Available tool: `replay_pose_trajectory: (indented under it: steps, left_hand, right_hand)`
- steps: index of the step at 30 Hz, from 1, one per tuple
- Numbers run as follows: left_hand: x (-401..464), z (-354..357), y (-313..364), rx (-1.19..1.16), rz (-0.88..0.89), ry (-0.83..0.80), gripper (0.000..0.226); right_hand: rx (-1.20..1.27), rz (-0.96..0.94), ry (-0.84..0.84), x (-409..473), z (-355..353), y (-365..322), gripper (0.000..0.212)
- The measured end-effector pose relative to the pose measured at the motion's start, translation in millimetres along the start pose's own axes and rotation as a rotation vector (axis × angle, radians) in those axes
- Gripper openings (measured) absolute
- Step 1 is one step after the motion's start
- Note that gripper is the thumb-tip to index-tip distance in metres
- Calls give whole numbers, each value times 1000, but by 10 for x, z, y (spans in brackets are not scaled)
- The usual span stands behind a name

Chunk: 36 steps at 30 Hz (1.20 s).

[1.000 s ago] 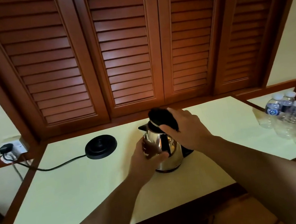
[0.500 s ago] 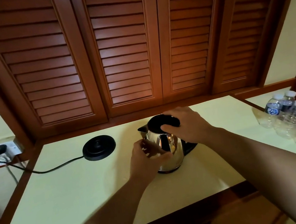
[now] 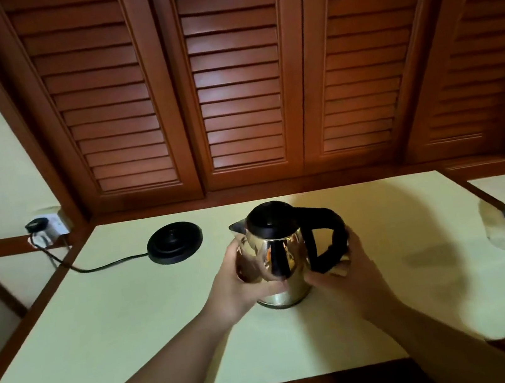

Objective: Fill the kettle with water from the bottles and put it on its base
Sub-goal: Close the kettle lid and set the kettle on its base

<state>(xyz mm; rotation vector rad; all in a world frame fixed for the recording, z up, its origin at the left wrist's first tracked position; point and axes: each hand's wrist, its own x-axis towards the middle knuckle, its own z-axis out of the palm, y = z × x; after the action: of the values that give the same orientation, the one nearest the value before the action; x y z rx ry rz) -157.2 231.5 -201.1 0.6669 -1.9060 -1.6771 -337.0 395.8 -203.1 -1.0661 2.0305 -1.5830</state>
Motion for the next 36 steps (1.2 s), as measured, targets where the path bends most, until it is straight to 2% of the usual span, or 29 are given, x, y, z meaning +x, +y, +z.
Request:
replay_pose_trajectory:
  steps: [6, 10, 19, 28, 31, 36]
  left_hand:
    - [10, 15, 70, -71, -6, 81, 103]
    - [-12, -99, 257, -62, 30, 132, 87]
    - [201, -1044, 471, 3, 86, 199, 89]
    - [663, -2174, 369, 84, 50, 255, 93]
    - [840, -2417, 276, 78, 45, 243, 94]
    - [1049, -2626, 52, 146, 16, 264, 93]
  right_hand:
    - [86, -130, -20, 184, 69, -7, 97]
    - [50, -172, -39, 337, 157, -160, 95]
    - [24, -231, -72, 802, 858, -707, 104]
    - [34, -166, -74, 1339, 1870, -989, 113]
    - [40, -133, -64, 1480, 2103, -995, 119]
    - [60, -107, -46, 1634, 2328, -920, 113]
